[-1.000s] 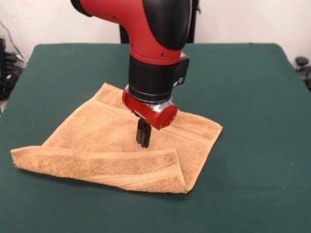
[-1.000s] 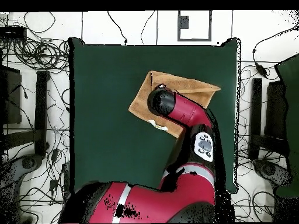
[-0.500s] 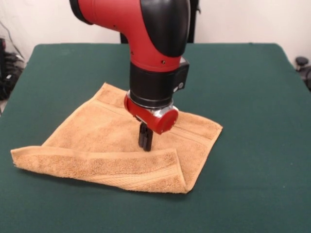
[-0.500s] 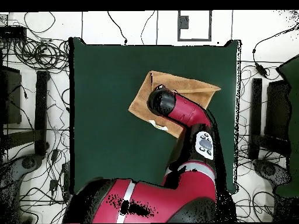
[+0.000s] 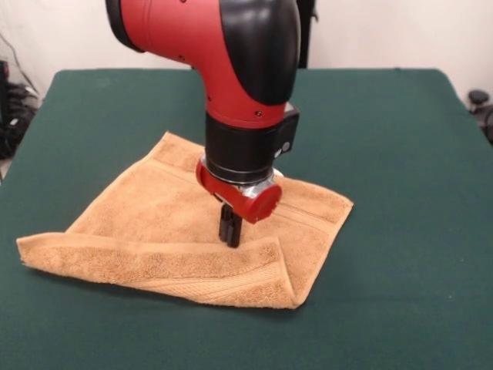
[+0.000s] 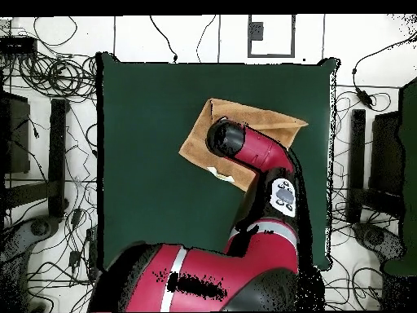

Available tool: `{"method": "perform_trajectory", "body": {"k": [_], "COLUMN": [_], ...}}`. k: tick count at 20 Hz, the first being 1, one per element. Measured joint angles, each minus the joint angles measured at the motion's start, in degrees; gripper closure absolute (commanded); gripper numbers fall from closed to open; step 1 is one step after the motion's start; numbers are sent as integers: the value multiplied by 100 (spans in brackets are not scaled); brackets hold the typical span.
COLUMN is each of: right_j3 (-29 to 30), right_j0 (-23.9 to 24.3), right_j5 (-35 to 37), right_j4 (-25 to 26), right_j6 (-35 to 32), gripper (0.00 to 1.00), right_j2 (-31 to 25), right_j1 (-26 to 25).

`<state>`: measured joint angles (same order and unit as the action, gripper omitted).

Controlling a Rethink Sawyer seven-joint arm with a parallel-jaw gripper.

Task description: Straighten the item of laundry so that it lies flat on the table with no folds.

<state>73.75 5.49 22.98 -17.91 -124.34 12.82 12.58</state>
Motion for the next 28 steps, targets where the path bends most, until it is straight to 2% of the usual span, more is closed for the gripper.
{"method": "perform_trajectory", "body": {"k": [6,14,20,28], "right_j3": [-282,-369,-374,-374], "right_j0": [-186,-142,-23,115], "right_j5": [244,171,-238,-1219], "right_j4": [2,-13,-64,-66], "right_j6": [0,0,0,0], "gripper": [100,100,100,100], "right_j2": [260,197,-18,-395], "right_j1": [-164,-190,-180,-188]}}
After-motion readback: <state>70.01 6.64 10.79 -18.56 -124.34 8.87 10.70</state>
